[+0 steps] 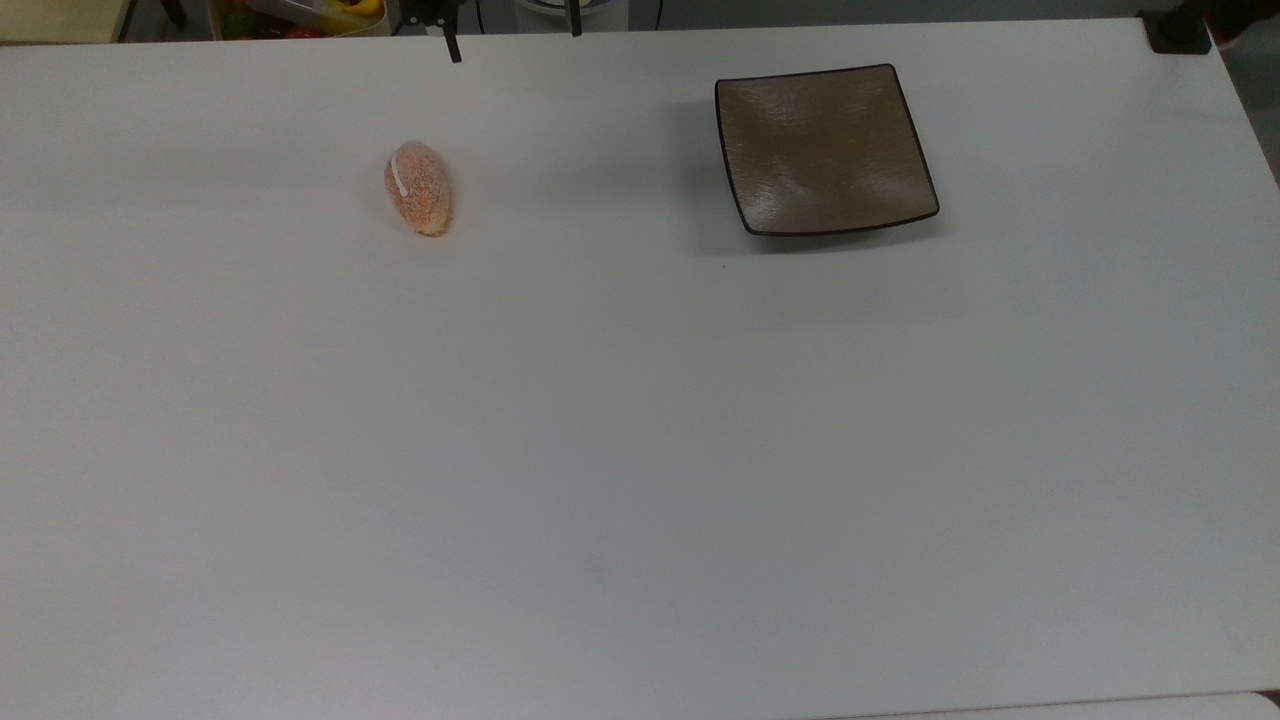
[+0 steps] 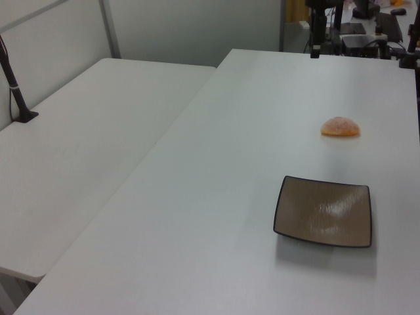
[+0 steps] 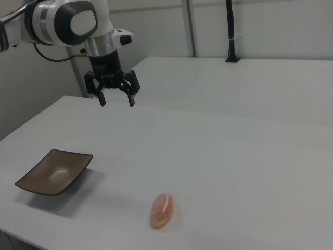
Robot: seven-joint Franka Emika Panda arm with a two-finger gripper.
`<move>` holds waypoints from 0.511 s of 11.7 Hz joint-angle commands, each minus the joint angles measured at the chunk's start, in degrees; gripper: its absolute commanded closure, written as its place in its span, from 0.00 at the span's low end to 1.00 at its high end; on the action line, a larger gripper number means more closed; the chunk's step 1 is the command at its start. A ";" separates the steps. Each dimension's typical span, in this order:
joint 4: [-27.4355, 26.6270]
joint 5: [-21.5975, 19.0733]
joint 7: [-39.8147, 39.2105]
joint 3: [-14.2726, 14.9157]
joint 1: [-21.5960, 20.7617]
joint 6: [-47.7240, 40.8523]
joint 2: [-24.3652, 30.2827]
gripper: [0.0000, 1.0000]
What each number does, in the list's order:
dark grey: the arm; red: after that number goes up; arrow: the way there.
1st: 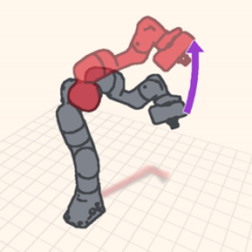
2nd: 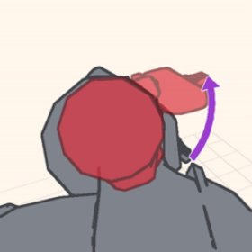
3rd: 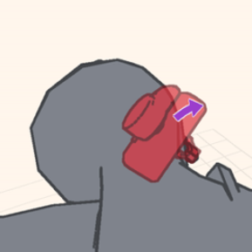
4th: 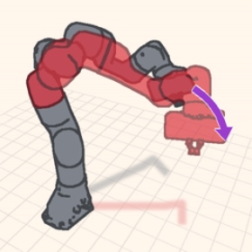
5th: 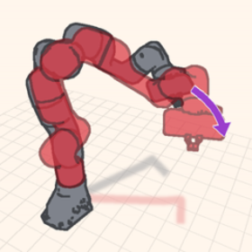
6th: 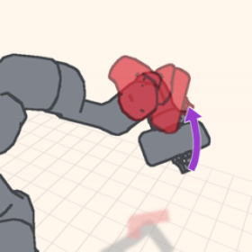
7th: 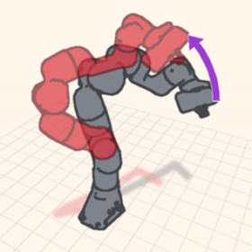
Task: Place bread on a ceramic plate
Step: 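Move the open gripper down over the orange bread roll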
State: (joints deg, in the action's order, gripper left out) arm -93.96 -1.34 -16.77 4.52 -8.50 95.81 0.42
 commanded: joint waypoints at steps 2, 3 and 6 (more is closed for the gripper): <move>-1.40 0.28 -3.11 0.49 0.15 -5.09 1.34 0.00; -1.84 0.37 -3.10 0.76 0.94 -6.32 1.42 0.00; -7.80 2.30 -3.18 1.02 2.08 -4.59 2.04 0.00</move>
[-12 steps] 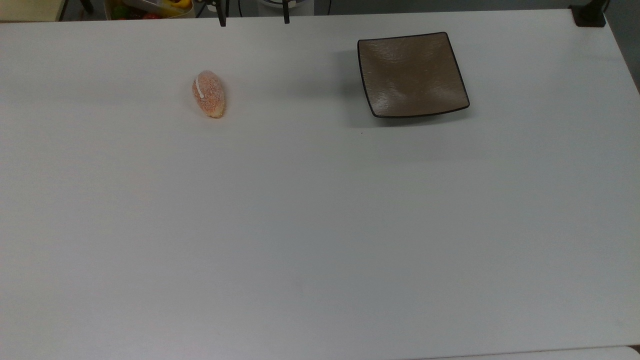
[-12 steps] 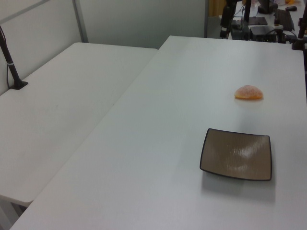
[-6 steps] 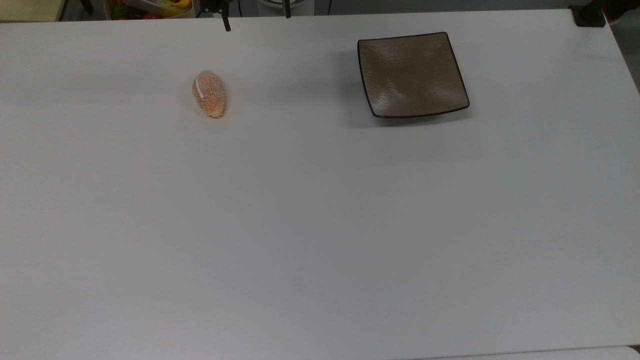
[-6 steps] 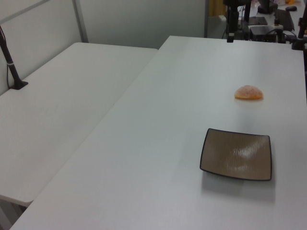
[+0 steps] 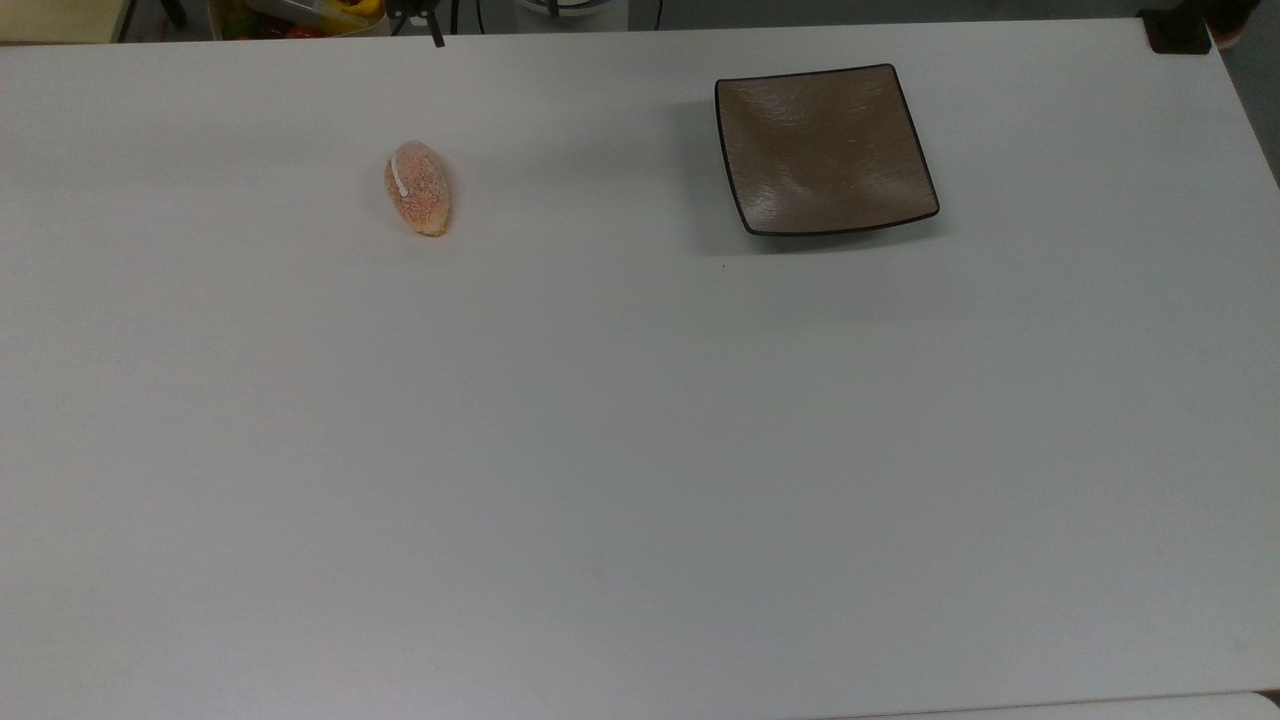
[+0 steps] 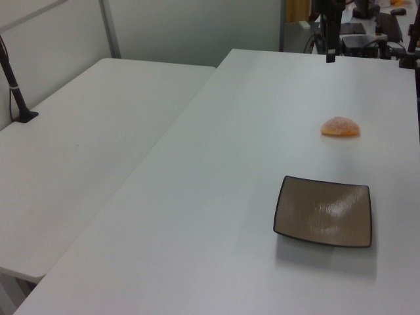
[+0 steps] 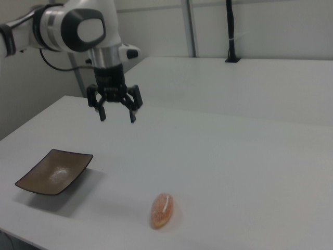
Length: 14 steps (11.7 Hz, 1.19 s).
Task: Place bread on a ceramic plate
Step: 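Move the open gripper down over the orange bread roll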
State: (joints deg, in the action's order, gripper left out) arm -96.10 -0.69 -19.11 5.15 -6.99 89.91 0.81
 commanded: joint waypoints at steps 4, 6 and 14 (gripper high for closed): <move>-17.78 3.67 -1.01 1.96 1.54 14.21 2.09 0.00; -23.66 5.86 -1.63 3.63 1.63 22.45 2.09 0.00; -36.52 13.88 -2.86 8.48 2.07 43.31 -1.68 0.00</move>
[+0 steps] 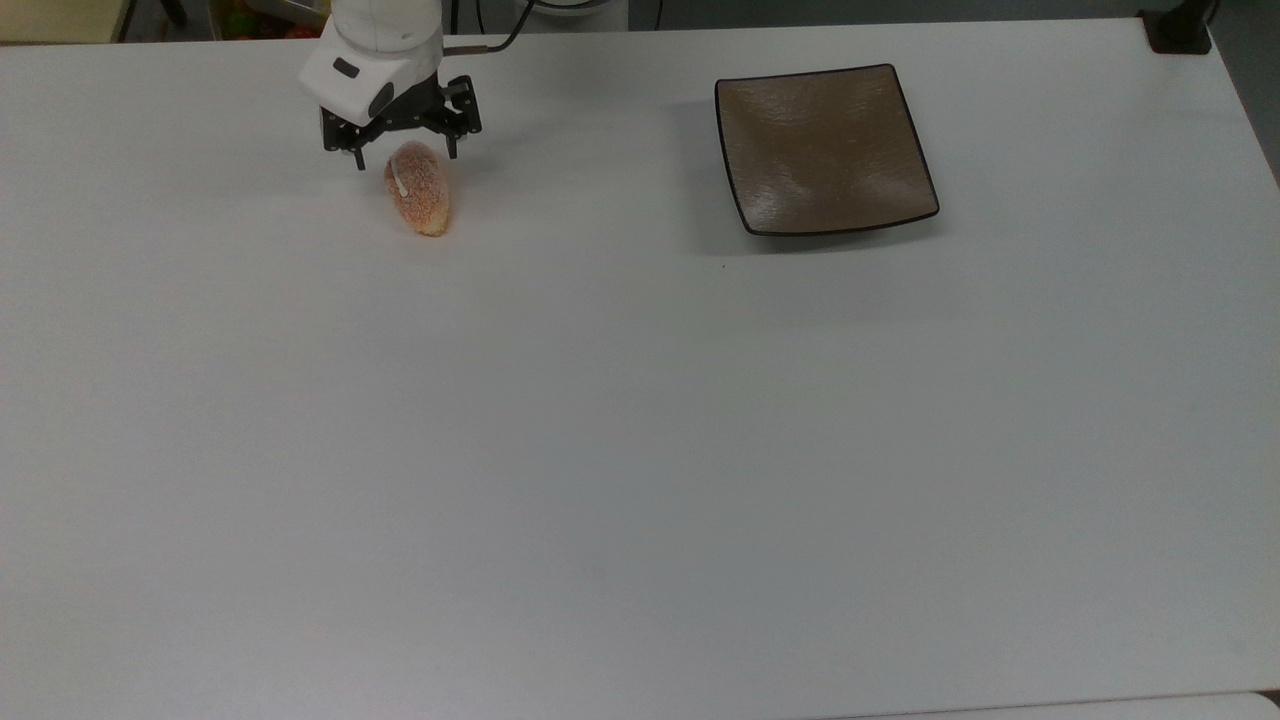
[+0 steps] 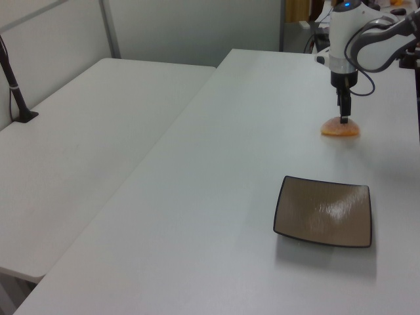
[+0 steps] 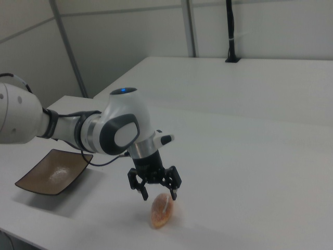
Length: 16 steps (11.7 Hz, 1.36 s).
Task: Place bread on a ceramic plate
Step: 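Move the open gripper down over the orange bread roll, then close the gripper on the bread roll and lift it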
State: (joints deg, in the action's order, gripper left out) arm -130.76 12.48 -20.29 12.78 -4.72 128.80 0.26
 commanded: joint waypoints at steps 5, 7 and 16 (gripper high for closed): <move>-2.40 0.70 -1.77 1.37 -0.20 6.11 -3.86 0.00; -2.31 0.70 -1.94 1.37 -0.12 6.11 -3.95 0.11; -2.05 0.62 -1.07 1.37 -0.46 4.45 -1.15 0.81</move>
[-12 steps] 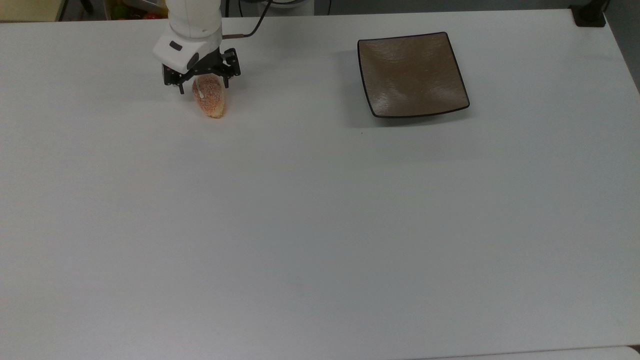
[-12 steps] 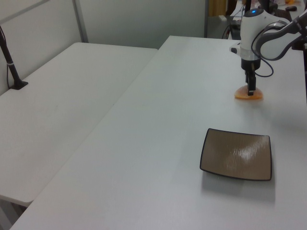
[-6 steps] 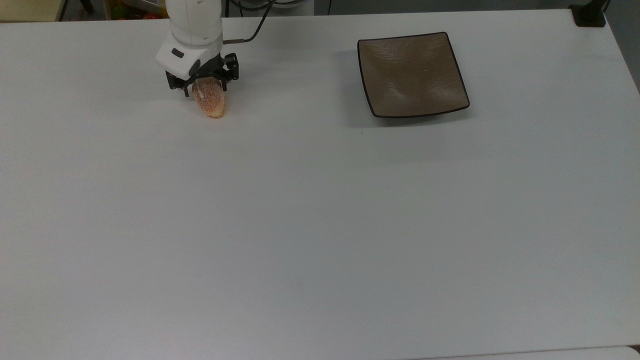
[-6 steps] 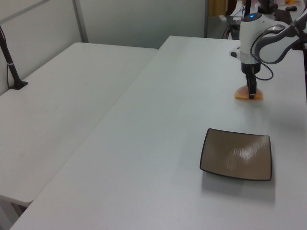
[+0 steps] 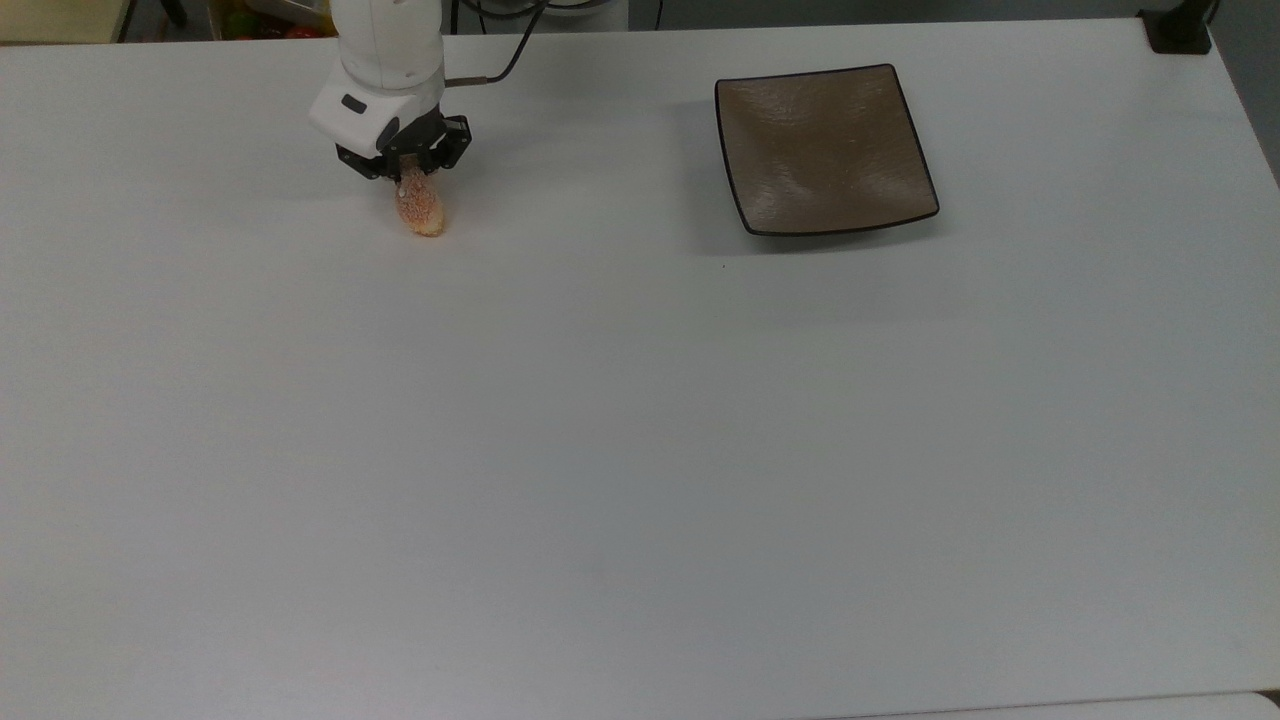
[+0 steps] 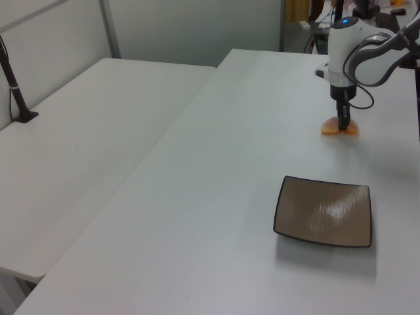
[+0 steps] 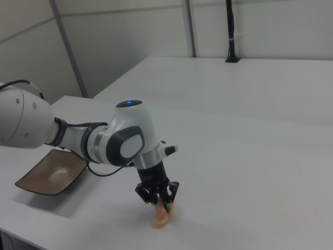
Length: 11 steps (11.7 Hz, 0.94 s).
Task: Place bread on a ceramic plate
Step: 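Close the gripper on the bread roll and lift it, then carry the held bread roll over the brown square plate and lower it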
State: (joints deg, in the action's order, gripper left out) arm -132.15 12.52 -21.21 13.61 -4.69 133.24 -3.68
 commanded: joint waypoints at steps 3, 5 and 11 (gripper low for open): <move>2.76 -0.12 -0.06 0.19 -1.63 -9.02 7.01 0.80; 7.67 -1.52 0.03 -0.08 -3.73 -15.52 8.07 0.79; 27.64 -11.19 -0.06 -4.12 -4.45 -38.74 8.34 0.79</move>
State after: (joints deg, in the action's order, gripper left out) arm -109.43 3.71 -21.14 10.75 -8.95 100.92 5.09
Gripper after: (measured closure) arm 0.784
